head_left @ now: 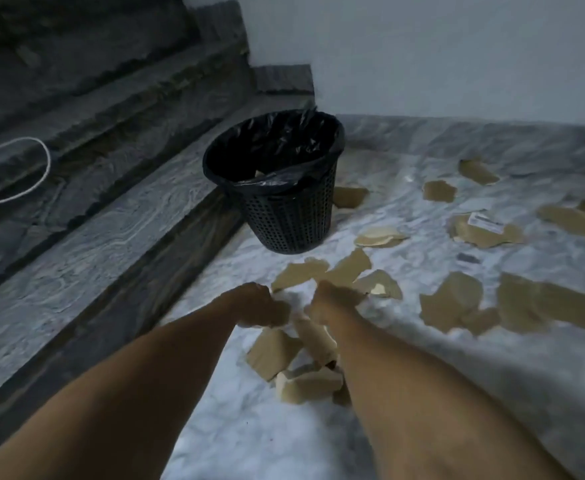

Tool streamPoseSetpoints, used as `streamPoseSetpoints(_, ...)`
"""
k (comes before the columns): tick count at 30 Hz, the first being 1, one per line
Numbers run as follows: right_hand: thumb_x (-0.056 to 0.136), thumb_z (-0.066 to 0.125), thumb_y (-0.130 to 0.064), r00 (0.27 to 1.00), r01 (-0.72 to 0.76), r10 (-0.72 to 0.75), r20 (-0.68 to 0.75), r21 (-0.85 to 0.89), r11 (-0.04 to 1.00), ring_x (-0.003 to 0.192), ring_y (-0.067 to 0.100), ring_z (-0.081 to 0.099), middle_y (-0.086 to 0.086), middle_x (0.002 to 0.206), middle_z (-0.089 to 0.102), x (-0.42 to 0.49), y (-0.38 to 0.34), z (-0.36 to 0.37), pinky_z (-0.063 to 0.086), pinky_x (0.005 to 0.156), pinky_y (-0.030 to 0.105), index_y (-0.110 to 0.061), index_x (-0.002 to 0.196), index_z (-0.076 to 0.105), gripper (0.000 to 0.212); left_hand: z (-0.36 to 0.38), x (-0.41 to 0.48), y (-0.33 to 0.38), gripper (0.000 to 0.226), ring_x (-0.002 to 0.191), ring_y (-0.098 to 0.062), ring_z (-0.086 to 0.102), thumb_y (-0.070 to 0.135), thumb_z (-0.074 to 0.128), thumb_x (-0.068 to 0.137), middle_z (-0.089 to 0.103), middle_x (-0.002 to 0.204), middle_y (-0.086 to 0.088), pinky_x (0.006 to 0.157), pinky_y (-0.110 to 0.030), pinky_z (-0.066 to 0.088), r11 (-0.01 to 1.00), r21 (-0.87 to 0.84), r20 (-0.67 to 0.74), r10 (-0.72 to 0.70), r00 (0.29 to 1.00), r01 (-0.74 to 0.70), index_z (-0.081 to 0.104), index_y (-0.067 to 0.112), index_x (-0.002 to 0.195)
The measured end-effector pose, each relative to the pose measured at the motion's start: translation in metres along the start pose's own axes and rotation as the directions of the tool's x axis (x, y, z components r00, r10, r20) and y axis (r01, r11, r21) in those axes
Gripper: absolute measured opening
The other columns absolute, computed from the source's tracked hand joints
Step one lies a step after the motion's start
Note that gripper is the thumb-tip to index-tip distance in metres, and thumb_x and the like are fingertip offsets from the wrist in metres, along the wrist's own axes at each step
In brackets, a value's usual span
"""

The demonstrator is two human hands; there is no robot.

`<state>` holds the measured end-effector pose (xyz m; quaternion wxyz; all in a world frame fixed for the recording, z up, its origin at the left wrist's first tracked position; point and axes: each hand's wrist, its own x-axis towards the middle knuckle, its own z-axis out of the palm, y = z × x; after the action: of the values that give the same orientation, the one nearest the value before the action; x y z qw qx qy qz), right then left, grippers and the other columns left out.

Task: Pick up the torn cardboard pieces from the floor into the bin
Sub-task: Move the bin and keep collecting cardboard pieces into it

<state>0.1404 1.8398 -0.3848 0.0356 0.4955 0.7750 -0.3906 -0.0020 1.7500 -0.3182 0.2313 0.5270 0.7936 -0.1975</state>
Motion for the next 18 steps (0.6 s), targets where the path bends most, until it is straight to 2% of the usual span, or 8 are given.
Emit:
streamPoseSetpoints(3,0.092,0.059,-0.021,0.998,0.037,-0.044,-0.054,-0.129,0.991,0.127,0.034,0.045,0.01,0.146,0.036,-0.02,0.039,0.038,0.047,0.096,0.044,-0.025,0.143,0.036,0.056,0.0,-0.006,-0.01,0.052,0.123,-0.026,0.052,0.037,0.066,0.09,0.054,0.136,-0.007,0.093,-0.029,0.042,1.0,0.001,-0.034,-0.01,0.999,0.01,0.053,0.017,0.136)
streamPoseSetpoints(6,0.093,0.062,-0.024,0.987,0.023,-0.04,-0.155,-0.108,0.994,0.12,0.032,0.054,0.009,0.133,0.052,-0.021,0.049,0.048,0.05,0.091,0.041,-0.022,0.133,0.045,0.045,0.005,0.015,-0.019,0.052,0.122,-0.027,0.05,0.039,0.065,0.087,0.05,0.138,-0.007,0.098,-0.036,0.045,0.985,-0.173,-0.143,-0.023,0.989,-0.002,0.051,0.023,0.136)
streamPoseSetpoints(8,0.09,0.067,-0.025,0.988,-0.03,0.019,-0.153,-0.072,0.997,0.117,0.031,0.059,0.007,0.125,0.06,-0.02,0.038,0.045,0.047,0.09,0.039,-0.019,0.125,0.052,0.038,0.019,0.03,-0.018,0.063,0.126,-0.026,0.047,0.044,0.066,0.082,0.044,0.143,-0.003,0.101,-0.04,0.046,0.968,-0.245,-0.196,0.0,0.981,-0.048,0.047,0.029,0.141)
streamPoseSetpoints(11,0.094,0.059,-0.025,0.981,-0.076,0.074,-0.18,-0.005,0.997,0.119,0.033,0.056,0.007,0.124,0.06,-0.023,0.024,0.032,0.044,0.096,0.045,-0.019,0.122,0.055,0.029,0.04,0.042,-0.009,0.069,0.134,-0.034,0.035,0.044,0.055,0.089,0.029,0.154,-0.003,0.106,-0.047,0.04,0.99,-0.106,-0.146,0.078,0.986,-0.094,0.03,0.028,0.151)
streamPoseSetpoints(13,0.095,0.055,-0.036,0.985,-0.068,0.075,-0.153,0.051,0.996,0.117,0.035,0.056,0.009,0.127,0.058,-0.026,0.019,0.014,0.046,0.097,0.046,-0.018,0.127,0.053,0.036,0.044,0.053,-0.009,0.068,0.134,-0.038,0.034,0.035,0.052,0.092,0.025,0.157,-0.007,0.108,-0.045,0.037,0.988,-0.094,-0.093,0.115,0.989,-0.123,0.025,0.023,0.153)
streamPoseSetpoints(15,0.096,0.057,-0.037,0.995,-0.08,0.086,-0.04,0.131,0.988,0.103,0.03,0.062,0.009,0.119,0.065,-0.032,0.021,-0.006,0.053,0.082,0.038,-0.018,0.125,0.058,0.035,0.045,0.068,-0.015,0.067,0.128,-0.039,0.04,0.029,0.055,0.091,0.03,0.151,-0.01,0.102,-0.044,0.041,0.987,-0.061,-0.074,0.146,0.987,-0.15,0.027,0.021,0.151)
streamPoseSetpoints(17,0.097,0.059,-0.03,0.99,-0.139,0.127,0.068,0.226,0.964,0.082,0.02,0.063,0.005,0.096,0.067,-0.044,0.029,-0.015,0.049,0.062,0.028,-0.018,0.116,0.061,0.022,0.046,0.077,-0.02,0.072,0.124,-0.038,0.039,0.024,0.062,0.086,0.031,0.144,-0.011,0.1,-0.043,0.042,0.987,0.018,-0.106,0.16,0.981,-0.159,0.029,0.02,0.15)
streamPoseSetpoints(18,0.097,0.06,-0.029,0.98,-0.19,0.169,0.102,0.26,0.947,0.079,0.018,0.063,0.005,0.092,0.066,-0.05,0.033,-0.017,0.049,0.062,0.027,-0.018,0.114,0.062,0.02,0.047,0.083,-0.024,0.076,0.125,-0.038,0.038,0.024,0.066,0.083,0.031,0.143,-0.011,0.103,-0.043,0.041,0.988,0.029,-0.127,0.156,0.98,-0.153,0.029,0.022,0.15)
